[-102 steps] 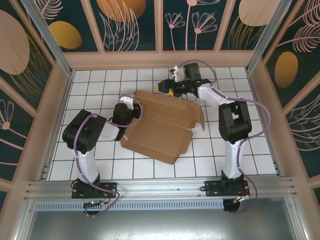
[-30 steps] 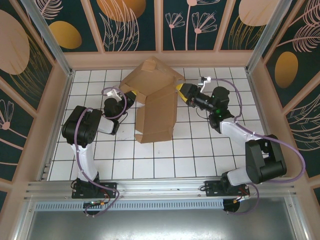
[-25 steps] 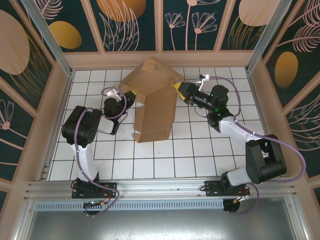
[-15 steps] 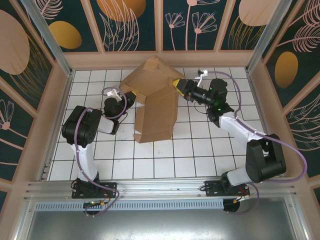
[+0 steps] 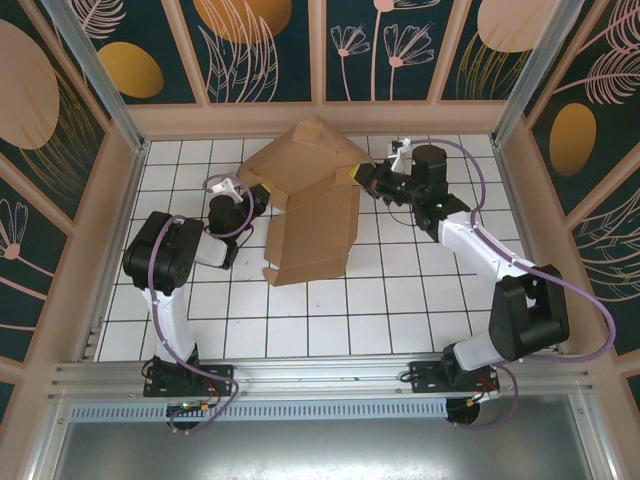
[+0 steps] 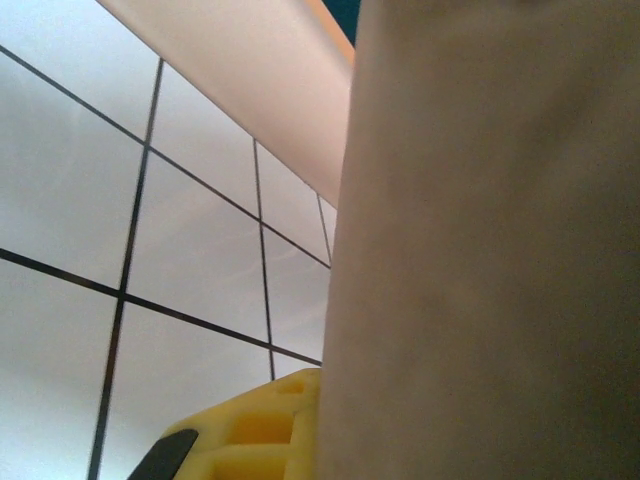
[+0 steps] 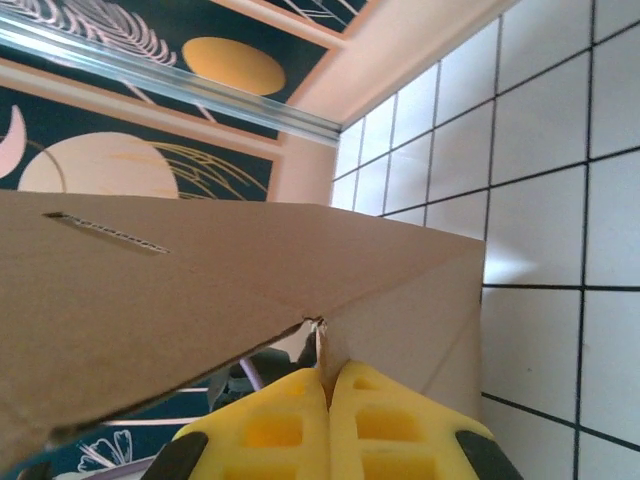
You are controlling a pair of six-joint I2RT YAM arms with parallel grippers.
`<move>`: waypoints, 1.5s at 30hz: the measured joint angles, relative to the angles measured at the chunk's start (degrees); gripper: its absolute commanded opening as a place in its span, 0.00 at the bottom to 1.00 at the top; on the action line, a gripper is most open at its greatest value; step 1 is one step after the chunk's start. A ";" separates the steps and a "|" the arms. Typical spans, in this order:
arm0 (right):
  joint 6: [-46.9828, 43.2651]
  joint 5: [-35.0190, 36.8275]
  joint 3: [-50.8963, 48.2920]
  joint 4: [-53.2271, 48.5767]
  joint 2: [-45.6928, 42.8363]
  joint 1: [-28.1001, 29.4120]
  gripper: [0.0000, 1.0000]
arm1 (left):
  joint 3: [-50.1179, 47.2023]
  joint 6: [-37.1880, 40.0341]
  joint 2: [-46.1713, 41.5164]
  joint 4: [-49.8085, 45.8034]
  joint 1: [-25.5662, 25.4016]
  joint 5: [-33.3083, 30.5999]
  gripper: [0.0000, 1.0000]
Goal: Fold the paper box
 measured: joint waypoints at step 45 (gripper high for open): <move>-25.86 27.47 22.97 -24.70 -5.51 6.86 0.62 | 0.81 2.36 -1.66 -10.21 -0.02 -4.70 0.00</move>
